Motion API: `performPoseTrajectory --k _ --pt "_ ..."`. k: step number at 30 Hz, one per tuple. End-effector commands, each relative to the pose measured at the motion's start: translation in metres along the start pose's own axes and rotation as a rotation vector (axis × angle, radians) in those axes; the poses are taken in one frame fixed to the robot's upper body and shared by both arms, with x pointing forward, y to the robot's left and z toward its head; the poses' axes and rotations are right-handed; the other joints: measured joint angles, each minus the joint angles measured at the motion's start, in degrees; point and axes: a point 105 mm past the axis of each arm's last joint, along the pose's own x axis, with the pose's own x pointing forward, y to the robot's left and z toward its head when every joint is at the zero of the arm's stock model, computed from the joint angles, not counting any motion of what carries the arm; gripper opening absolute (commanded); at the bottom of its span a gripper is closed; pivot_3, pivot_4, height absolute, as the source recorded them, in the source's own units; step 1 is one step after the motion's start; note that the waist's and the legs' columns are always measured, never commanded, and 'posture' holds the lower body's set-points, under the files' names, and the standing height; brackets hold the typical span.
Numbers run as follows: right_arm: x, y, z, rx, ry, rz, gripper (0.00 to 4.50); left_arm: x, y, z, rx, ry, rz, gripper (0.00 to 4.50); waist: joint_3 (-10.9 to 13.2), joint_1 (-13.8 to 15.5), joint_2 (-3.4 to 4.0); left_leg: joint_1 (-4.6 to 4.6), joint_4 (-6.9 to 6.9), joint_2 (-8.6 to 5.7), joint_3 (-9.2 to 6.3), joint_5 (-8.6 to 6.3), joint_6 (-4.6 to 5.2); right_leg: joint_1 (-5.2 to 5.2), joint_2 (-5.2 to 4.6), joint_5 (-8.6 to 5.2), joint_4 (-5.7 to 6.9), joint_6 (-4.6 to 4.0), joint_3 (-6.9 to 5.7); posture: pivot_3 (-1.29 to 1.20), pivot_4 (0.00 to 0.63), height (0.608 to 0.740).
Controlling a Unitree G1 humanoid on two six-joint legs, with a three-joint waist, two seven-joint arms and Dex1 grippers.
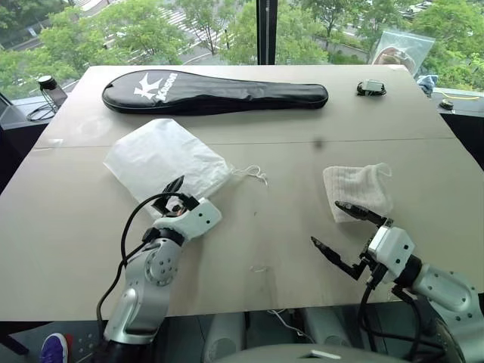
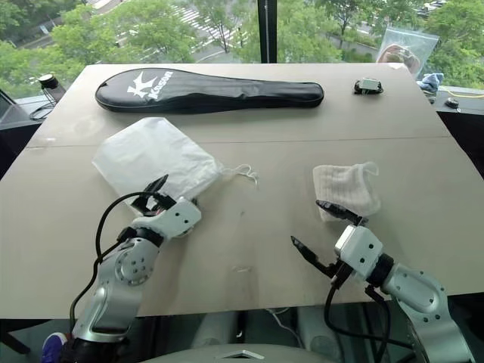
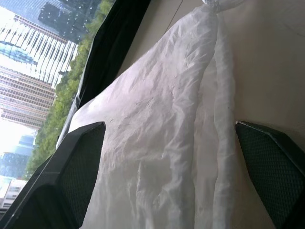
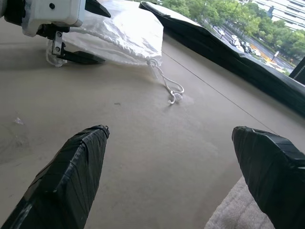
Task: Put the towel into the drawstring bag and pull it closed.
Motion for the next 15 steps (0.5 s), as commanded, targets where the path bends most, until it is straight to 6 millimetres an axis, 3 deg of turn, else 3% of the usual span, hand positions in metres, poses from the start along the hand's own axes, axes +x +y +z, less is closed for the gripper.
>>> performPoseTrajectory --k 1,4,6,7,8,9,12,15 --pt "0.002 -0.006 0.005 -0.026 0.006 -0.066 4.5 0.011 0.01 0.007 -0.008 -0.015 0.025 3.73 0.0 0.02 0.0 0.01 0.0 0.0 0.0 0.0 0.0 0.0 0.0 0.0 0.0 0.0 0.01 0.0 0.15 0.74" --pt "0.004 -0.013 0.003 -0.038 0.047 -0.121 4.5 0.017 0.018 0.01 -0.024 -0.023 0.039 2.49 0.0 0.03 0.0 -0.01 0.02 0.0 -0.04 0.0 0.0 0.0 0.0 0.01 0.03 0.0 -0.03 0.0 0.15 0.74" --pt "0.005 -0.017 0.004 -0.026 0.058 -0.135 4.5 0.019 0.022 0.009 -0.031 -0.019 0.042 1.42 -0.01 -0.09 0.01 -0.01 0.02 0.0 -0.02 0.0 0.0 0.0 0.0 0.05 0.03 0.07 -0.01 0.0 0.15 0.74" --pt "0.006 -0.018 0.005 0.01 0.049 -0.119 4.5 0.021 0.026 0.007 -0.041 -0.017 0.048 1.29 0.0 -0.15 0.01 0.0 0.01 0.0 -0.01 0.0 0.0 0.0 0.0 0.06 0.03 0.09 0.0 0.0 0.15 0.74" --pt "0.006 -0.018 0.007 0.041 0.041 -0.1 4.5 0.022 0.029 0.005 -0.047 -0.015 0.052 0.6 0.0 -0.14 0.01 0.0 0.0 0.0 -0.02 0.0 0.0 0.0 0.01 0.08 0.03 0.12 -0.01 0.0 0.15 0.74" --pt "0.007 -0.018 0.008 0.061 0.037 -0.086 4.5 0.022 0.031 0.003 -0.05 -0.014 0.055 0.21 0.0 -0.12 0.0 0.0 0.0 0.0 -0.03 0.0 0.0 0.0 0.01 0.09 0.04 0.13 -0.02 0.0 0.15 0.74" --pt "0.005 -0.025 0.006 0.067 0.046 -0.098 4.5 0.026 0.038 0.0 -0.208 -0.014 0.022 0.07 0.0 -0.03 0.0 -0.02 0.01 0.0 -0.09 0.0 0.0 0.0 0.02 0.1 0.05 0.14 -0.08 0.0 0.15 0.74" --pt "0.005 -0.034 0.008 0.073 0.043 -0.126 4.5 0.026 0.027 0.016 -0.721 -0.053 -0.232 0.07 0.0 0.15 -0.01 -0.08 0.07 -0.02 -0.1 0.0 0.0 0.01 -0.02 0.1 0.04 0.15 -0.11 0.0 0.15 0.74"
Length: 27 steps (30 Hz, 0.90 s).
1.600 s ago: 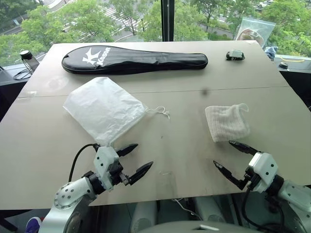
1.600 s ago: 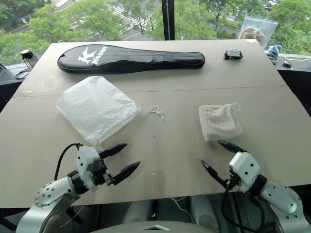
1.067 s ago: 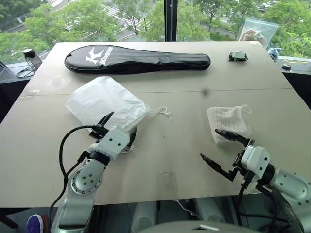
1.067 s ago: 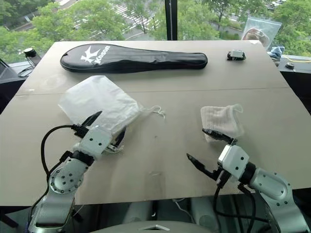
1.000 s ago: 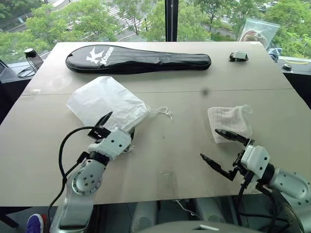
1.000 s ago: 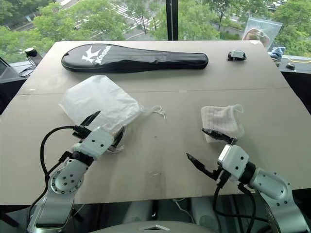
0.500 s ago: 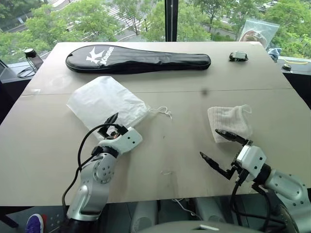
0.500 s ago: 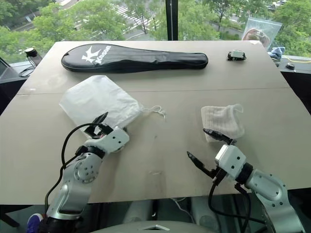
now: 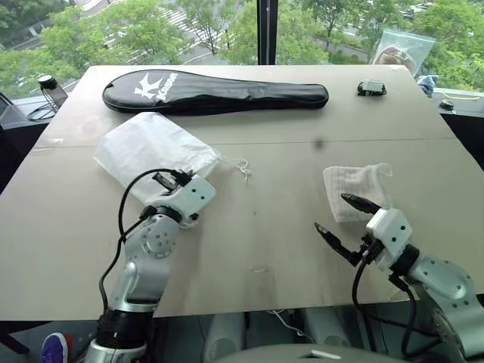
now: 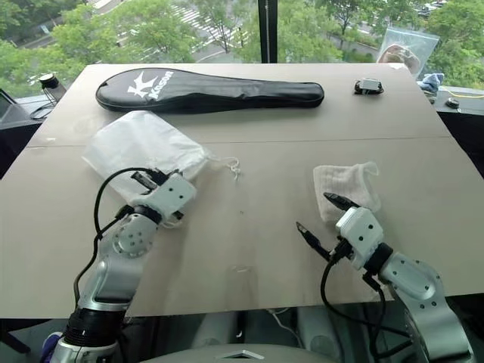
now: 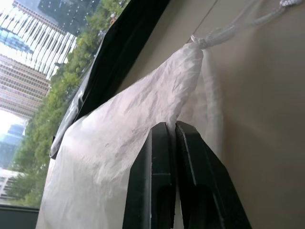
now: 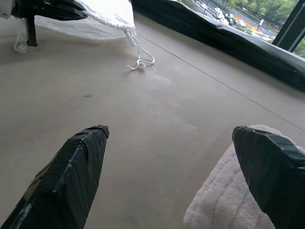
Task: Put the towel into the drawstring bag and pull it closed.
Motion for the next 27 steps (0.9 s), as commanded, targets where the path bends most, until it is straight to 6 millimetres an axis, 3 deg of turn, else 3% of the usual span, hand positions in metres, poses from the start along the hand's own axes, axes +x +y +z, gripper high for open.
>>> performPoseTrajectory --k 1,3,5,10,12,14,23,27 --pt "-0.002 -0.01 0.014 -0.014 -0.042 -0.026 4.5 -0.006 -0.012 0.032 -0.55 -0.078 -0.303 0.07 -0.01 0.0 -0.02 -0.02 0.05 -0.01 -0.01 0.0 0.0 0.01 0.0 0.0 -0.01 0.01 -0.02 0.0 0.15 0.74" --pt "-0.002 -0.015 0.015 -0.016 -0.045 -0.048 4.5 -0.017 -0.012 0.055 -0.758 -0.139 -0.496 0.07 0.02 -0.09 -0.06 -0.06 0.07 -0.03 -0.02 0.0 0.0 0.02 0.0 0.01 0.0 0.03 -0.03 0.0 0.15 0.74" --pt "-0.002 -0.028 0.017 -0.021 -0.056 -0.126 4.5 -0.028 -0.004 0.068 -0.847 -0.18 -0.625 0.07 0.05 -0.37 -0.09 -0.09 0.07 -0.02 -0.12 0.0 0.0 0.01 0.03 0.02 0.01 0.05 -0.1 0.0 0.15 0.74" --pt "-0.004 -0.05 0.018 -0.074 -0.047 -0.286 4.5 -0.035 0.008 0.068 -0.976 -0.156 -0.715 0.07 0.01 -1.27 -0.02 0.04 0.0 0.0 -0.14 0.0 0.0 0.01 0.08 0.01 0.08 0.04 -0.08 0.0 0.15 0.74" --pt "-0.004 -0.063 0.005 -0.146 0.088 -0.371 4.5 -0.037 0.007 0.069 -0.992 -0.154 -0.743 0.07 0.02 -1.35 -0.03 0.02 0.02 -0.02 -0.12 0.0 0.0 0.01 0.05 0.02 0.08 0.04 -0.04 0.0 0.15 0.74" --pt "-0.002 -0.059 -0.007 -0.058 0.152 -0.271 4.5 -0.038 0.005 0.071 -0.996 -0.151 -0.754 0.07 0.02 -1.35 -0.04 -0.01 0.05 -0.03 -0.1 0.01 -0.01 0.01 0.04 0.02 0.07 0.04 -0.03 0.0 0.15 0.74" --pt "-0.005 -0.106 -0.032 0.16 0.266 -0.417 4.5 -0.032 -0.006 0.084 -0.965 -0.164 -0.76 0.07 0.02 -1.32 -0.06 -0.01 0.03 -0.06 -0.12 0.0 -0.01 0.02 0.02 0.05 0.06 -0.01 -0.02 0.0 0.15 0.74" --pt "0.007 -0.094 -0.055 0.36 0.366 -0.301 4.5 -0.033 -0.008 0.095 -0.954 -0.2 -0.779 0.07 0.02 -1.36 -0.05 -0.01 0.03 -0.06 -0.11 0.0 0.0 0.02 0.03 0.14 0.06 -0.17 -0.02 0.0 0.15 0.74"
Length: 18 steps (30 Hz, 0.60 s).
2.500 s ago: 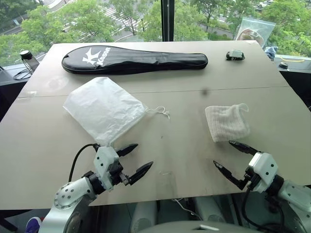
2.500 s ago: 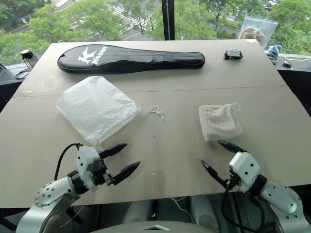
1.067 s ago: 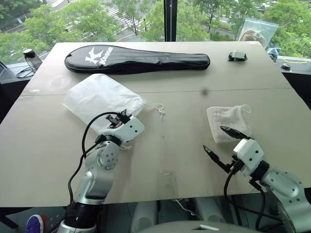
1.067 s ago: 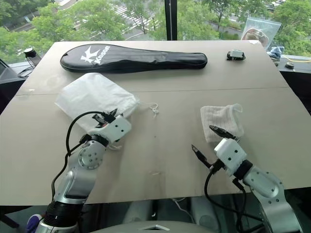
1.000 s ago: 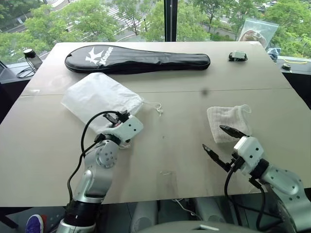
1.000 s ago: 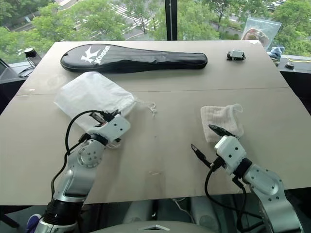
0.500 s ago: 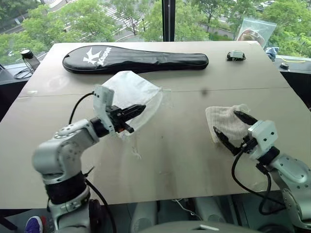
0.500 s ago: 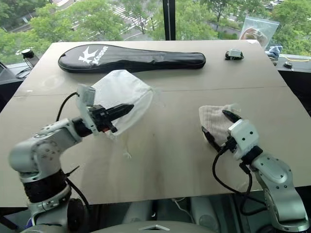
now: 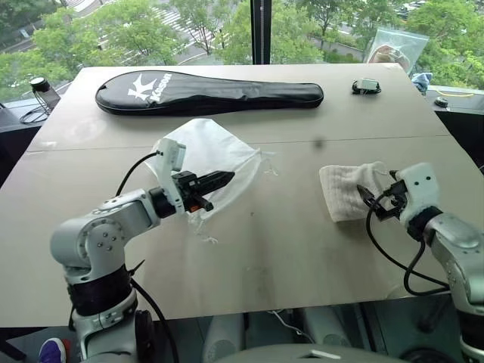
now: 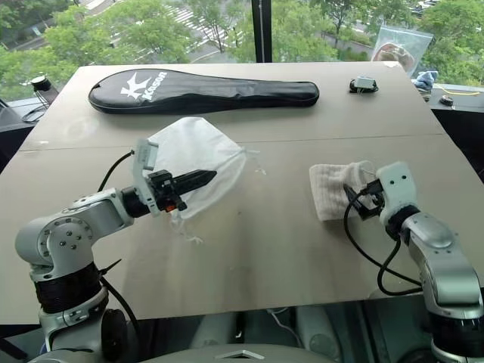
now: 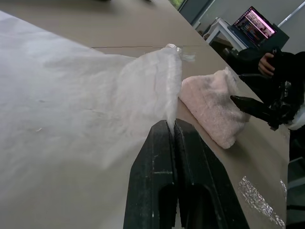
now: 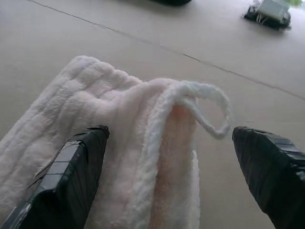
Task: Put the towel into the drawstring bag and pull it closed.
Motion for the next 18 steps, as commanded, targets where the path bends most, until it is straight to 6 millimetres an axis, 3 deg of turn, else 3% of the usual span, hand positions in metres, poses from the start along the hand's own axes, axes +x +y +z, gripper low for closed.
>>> performPoseTrajectory --k 1,5,9,17,18 --pt "0.008 0.012 -0.013 0.106 0.096 0.107 4.5 0.003 -0.014 0.013 0.063 -0.048 -0.042 0.07 0.01 0.0 0.01 0.0 -0.03 0.0 0.0 0.0 0.0 0.0 0.0 0.01 0.0 -0.02 0.0 0.0 0.15 0.74" --pt "0.028 0.034 -0.032 0.185 0.212 0.216 4.5 0.009 -0.016 0.013 0.072 -0.049 -0.047 0.07 -0.02 -0.35 -0.02 0.02 -0.04 0.01 0.01 0.0 0.0 0.0 0.03 0.0 -0.01 -0.02 0.01 0.0 0.15 0.74" --pt "0.044 0.052 -0.045 0.164 0.256 0.258 4.5 0.014 -0.018 0.015 0.085 -0.056 -0.039 0.07 -0.38 -1.52 -0.61 0.17 -0.04 0.07 0.05 0.0 0.0 0.04 0.12 -0.06 0.0 0.13 0.1 0.0 0.15 0.74" --pt "0.047 0.074 -0.02 0.011 0.072 0.336 4.5 0.018 -0.018 0.018 0.057 -0.074 -0.023 0.07 -0.47 -2.37 -0.78 1.03 -0.27 0.19 0.21 0.0 0.0 0.59 0.35 -0.16 0.01 0.03 0.39 0.0 0.15 0.74" --pt "0.045 0.078 -0.015 -0.012 0.039 0.355 4.24 0.019 -0.018 0.017 0.055 -0.07 -0.027 0.02 -0.47 -2.39 -0.77 1.03 -0.3 0.22 0.2 -0.01 0.0 0.58 0.39 -0.14 0.01 0.07 0.4 0.0 0.15 0.74"
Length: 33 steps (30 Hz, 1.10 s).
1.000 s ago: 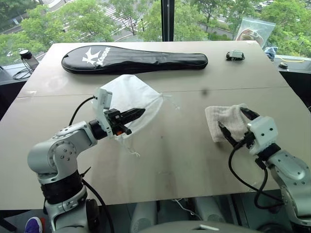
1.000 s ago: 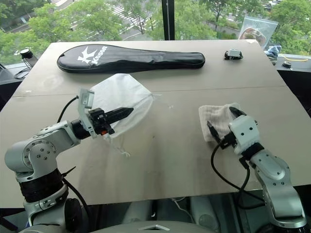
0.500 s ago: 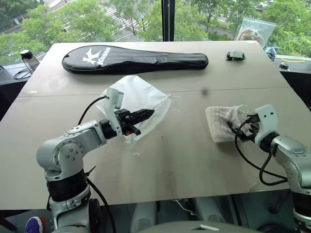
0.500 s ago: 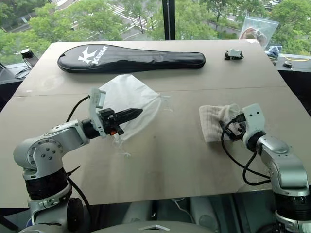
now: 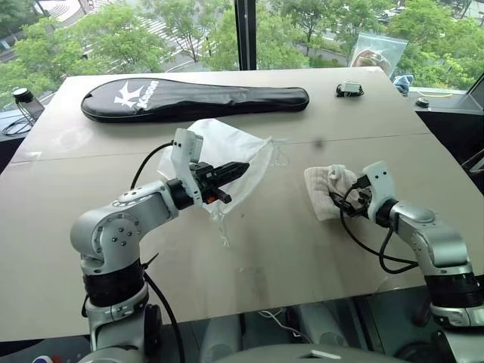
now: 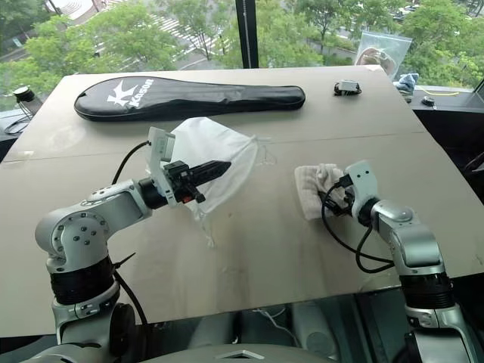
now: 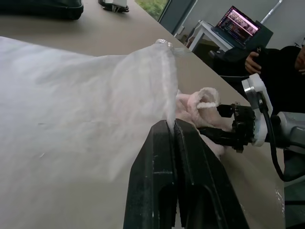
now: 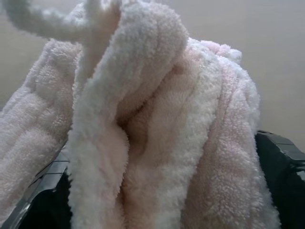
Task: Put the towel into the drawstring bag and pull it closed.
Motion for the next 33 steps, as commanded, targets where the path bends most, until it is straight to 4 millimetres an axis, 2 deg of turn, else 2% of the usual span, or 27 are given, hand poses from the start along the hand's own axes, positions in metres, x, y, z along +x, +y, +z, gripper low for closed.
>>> performPoseTrajectory --k 1,3,8,10,13,17,21,25,33 --pt "0.005 0.039 0.002 -0.06 -0.043 0.16 4.06 0.002 -0.008 0.008 0.026 -0.028 -0.03 0.0 0.02 -0.01 0.03 0.0 -0.02 0.0 0.0 0.0 0.0 -0.01 0.01 0.01 0.0 0.01 0.01 0.0 0.15 0.74" --pt "0.003 0.045 0.011 -0.081 -0.095 0.181 3.37 0.004 -0.008 0.007 0.025 -0.02 -0.034 0.0 0.03 0.09 0.06 -0.02 -0.15 0.0 0.02 0.0 0.0 -0.07 0.01 0.02 -0.02 0.04 0.04 0.0 0.15 0.74" --pt "-0.001 0.052 0.025 -0.117 -0.166 0.181 0.78 0.011 -0.007 0.008 0.036 -0.009 -0.041 0.0 0.15 0.76 0.19 -0.23 -0.22 -0.05 0.04 0.0 0.0 -0.24 -0.08 0.02 -0.1 0.05 0.03 0.0 0.15 0.74" --pt "-0.003 0.054 0.031 -0.137 -0.191 0.182 0.04 0.013 -0.006 0.009 0.037 -0.008 -0.048 0.0 0.16 0.98 0.19 -0.33 -0.22 -0.11 0.06 0.0 0.0 -0.31 -0.15 0.02 -0.12 0.06 0.03 0.0 0.15 0.74" --pt "-0.011 0.066 0.047 -0.118 -0.258 0.246 0.04 0.017 -0.006 0.011 0.037 -0.01 -0.051 0.0 0.17 1.23 0.21 -0.67 -0.19 -0.13 0.06 0.0 0.0 -0.61 -0.2 0.03 -0.11 0.06 0.02 0.0 0.15 0.74" --pt "-0.028 0.102 0.069 -0.147 -0.329 0.447 0.04 0.022 -0.008 0.015 0.038 -0.016 -0.062 0.0 0.26 1.77 0.32 -1.0 -0.17 -0.13 -0.06 0.01 -0.01 -0.87 -0.19 0.05 -0.11 0.02 -0.11 0.0 0.15 0.74" --pt "-0.027 0.12 0.08 -0.187 -0.352 0.518 0.04 0.026 -0.014 0.015 0.072 -0.002 -0.08 0.0 0.27 2.05 0.32 -1.03 -0.17 -0.15 -0.07 0.0 -0.01 -0.86 -0.23 0.04 -0.15 0.03 -0.15 0.0 0.15 0.74" --pt "-0.02 0.125 0.078 -0.212 -0.324 0.534 0.04 0.027 -0.017 0.012 0.104 0.003 -0.07 0.0 0.27 2.11 0.32 -1.05 -0.17 -0.2 -0.09 0.0 -0.01 -0.86 -0.31 0.04 -0.15 0.03 -0.19 0.0 0.15 0.74" --pt "-0.047 0.125 0.062 -0.179 -0.268 0.689 0.04 0.022 -0.013 0.013 0.109 0.003 -0.049 0.0 0.32 2.3 0.37 -1.1 -0.17 -0.22 -0.14 0.0 -0.01 -0.85 -0.34 0.03 -0.17 0.02 -0.25 0.0 0.15 0.74"
